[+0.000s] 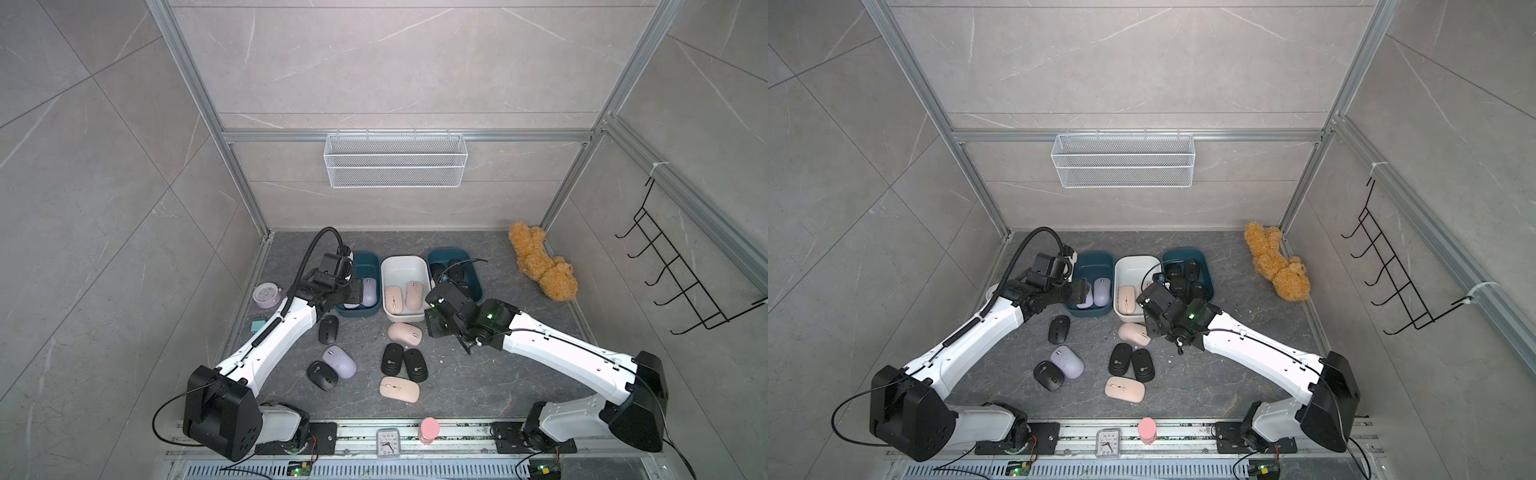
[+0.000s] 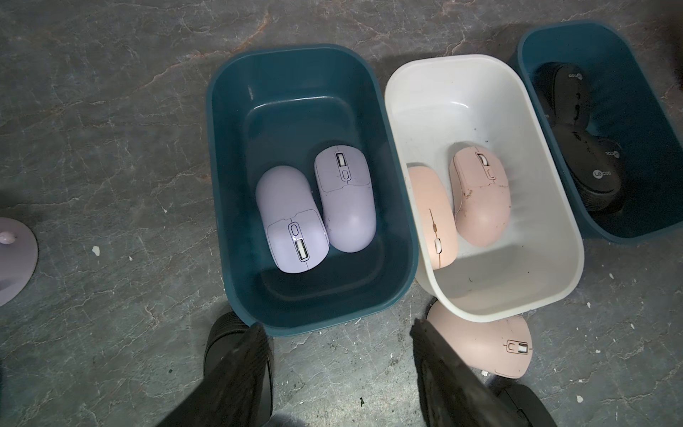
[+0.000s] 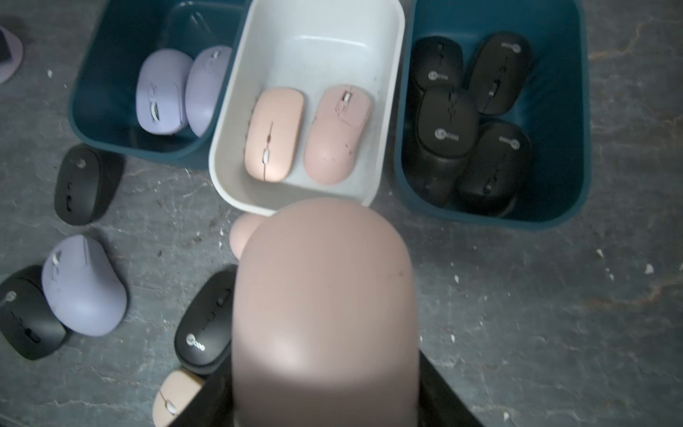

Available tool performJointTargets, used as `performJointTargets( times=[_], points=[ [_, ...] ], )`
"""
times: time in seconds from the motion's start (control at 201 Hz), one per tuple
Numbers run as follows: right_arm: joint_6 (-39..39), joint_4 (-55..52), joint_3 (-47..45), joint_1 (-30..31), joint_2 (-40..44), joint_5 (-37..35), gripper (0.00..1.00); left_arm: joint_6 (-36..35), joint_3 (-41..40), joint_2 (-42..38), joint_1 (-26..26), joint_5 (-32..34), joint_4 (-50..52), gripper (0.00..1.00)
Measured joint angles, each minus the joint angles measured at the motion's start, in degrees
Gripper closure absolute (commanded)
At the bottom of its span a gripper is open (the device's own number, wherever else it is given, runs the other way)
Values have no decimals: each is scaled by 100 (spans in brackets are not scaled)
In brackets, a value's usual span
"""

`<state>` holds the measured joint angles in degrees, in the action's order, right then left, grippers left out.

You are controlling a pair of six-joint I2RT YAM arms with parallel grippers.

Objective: Place the mice by color into the storage box
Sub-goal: Place the mouse in the storage box.

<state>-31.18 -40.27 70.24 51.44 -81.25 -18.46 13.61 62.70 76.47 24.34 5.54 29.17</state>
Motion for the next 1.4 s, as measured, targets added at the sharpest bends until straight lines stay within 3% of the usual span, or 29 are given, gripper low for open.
performJointTargets(
  times=[0.438,0.827,1.4],
  points=[
    [686,1021,1764,-595,-1965,531,52,-107,-195,-179,0,-57,-273,35],
    [704,2004,1873,-903,-2872,765,52,-188,-251,-326,0,-11,-328,35],
    [704,2258,2951,-1182,-4343,713,53,-275,-251,-326,0,35,-328,35]
  ],
)
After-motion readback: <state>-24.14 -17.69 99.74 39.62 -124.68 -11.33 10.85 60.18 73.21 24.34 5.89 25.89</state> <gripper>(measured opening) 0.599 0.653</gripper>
